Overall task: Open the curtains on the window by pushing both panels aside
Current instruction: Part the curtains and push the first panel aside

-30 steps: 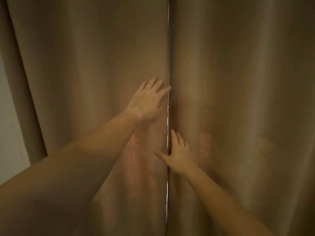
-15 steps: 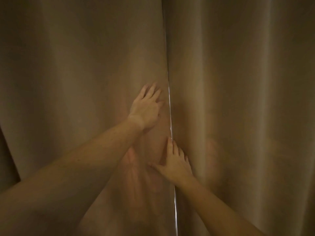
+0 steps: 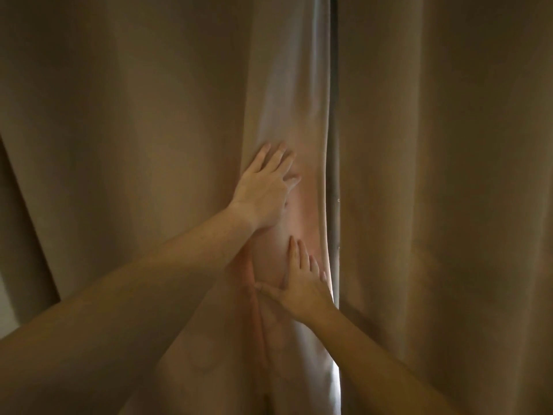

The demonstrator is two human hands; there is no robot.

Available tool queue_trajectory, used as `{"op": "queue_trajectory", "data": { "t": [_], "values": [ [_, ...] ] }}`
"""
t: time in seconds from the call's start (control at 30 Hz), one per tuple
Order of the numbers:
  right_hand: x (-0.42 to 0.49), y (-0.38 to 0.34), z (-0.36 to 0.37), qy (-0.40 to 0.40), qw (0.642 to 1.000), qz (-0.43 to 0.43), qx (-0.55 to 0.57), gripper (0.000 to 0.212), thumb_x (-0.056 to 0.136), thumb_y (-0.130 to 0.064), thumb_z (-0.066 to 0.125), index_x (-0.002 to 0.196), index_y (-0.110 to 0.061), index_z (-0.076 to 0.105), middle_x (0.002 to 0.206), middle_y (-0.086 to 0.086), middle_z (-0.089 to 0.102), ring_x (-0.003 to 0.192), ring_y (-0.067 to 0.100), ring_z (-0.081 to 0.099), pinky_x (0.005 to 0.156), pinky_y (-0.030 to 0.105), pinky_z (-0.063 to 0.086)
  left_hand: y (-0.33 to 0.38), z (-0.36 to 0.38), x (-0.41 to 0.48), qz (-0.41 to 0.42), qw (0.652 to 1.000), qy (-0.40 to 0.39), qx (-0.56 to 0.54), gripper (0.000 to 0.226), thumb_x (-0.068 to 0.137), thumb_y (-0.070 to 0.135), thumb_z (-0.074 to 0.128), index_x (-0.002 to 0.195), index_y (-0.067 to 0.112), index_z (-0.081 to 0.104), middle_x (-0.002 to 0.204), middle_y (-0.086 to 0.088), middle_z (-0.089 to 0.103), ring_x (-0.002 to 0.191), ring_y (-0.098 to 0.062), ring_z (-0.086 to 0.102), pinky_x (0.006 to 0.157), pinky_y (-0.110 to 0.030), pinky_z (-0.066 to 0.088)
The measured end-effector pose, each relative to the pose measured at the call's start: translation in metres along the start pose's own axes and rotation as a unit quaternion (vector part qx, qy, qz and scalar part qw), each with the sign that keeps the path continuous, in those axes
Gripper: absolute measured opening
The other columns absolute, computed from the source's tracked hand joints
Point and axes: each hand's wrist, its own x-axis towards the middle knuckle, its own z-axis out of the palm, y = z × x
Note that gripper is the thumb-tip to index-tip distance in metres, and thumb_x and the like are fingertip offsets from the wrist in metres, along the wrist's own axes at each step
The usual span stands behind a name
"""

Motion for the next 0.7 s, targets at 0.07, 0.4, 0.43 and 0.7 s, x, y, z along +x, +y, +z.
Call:
{"op": "queue_trajectory", "data": {
  "t": [0.07,0.4,0.43,0.7],
  "values": [
    [0.007,-0.002,0.004,-0.004,1.000,-0.015,-0.019,0.133,0.067,-0.102,0.042,0.161,-0.032,-0.021,0.177,-0.001,-0.007,0.160,0.035,0.014,0.124,0.063,0.024,-0.006,0.005,-0.002,-0.007,1.000,-0.006,0.009,0.060,0.097,0.052,0.052,0.154,0.033,0.047,0.172,-0.011,0.023,0.161,-0.033,0.010,0.130,-0.055,0.003],
    [0.034,-0.015,0.021,-0.049,0.997,-0.067,-0.003,0.127,0.074,-0.090,0.054,0.160,-0.036,-0.024,0.177,-0.001,-0.007,0.160,0.034,0.009,0.126,0.060,0.015,-0.034,0.015,-0.024,-0.054,0.998,-0.024,0.016,0.057,0.089,0.042,0.063,0.145,0.029,0.059,0.169,-0.011,0.031,0.159,-0.032,0.017,0.130,-0.055,0.008],
    [0.035,-0.016,0.022,-0.054,0.996,-0.071,-0.003,0.128,0.074,-0.090,0.054,0.160,-0.036,-0.024,0.176,-0.001,-0.008,0.160,0.034,0.008,0.126,0.060,0.015,-0.036,0.016,-0.027,-0.058,0.998,-0.027,0.020,0.057,0.090,0.043,0.063,0.145,0.029,0.060,0.169,-0.012,0.031,0.159,-0.032,0.017,0.130,-0.055,0.008],
    [0.033,-0.047,0.044,-0.078,0.992,-0.100,0.011,0.129,0.073,-0.089,0.055,0.160,-0.035,-0.023,0.176,-0.002,-0.008,0.158,0.036,0.011,0.123,0.061,0.019,-0.060,0.023,-0.060,-0.064,0.996,-0.039,0.049,0.057,0.090,0.045,0.062,0.144,0.027,0.060,0.167,-0.012,0.034,0.159,-0.034,0.019,0.130,-0.054,0.004]
  ]
}}
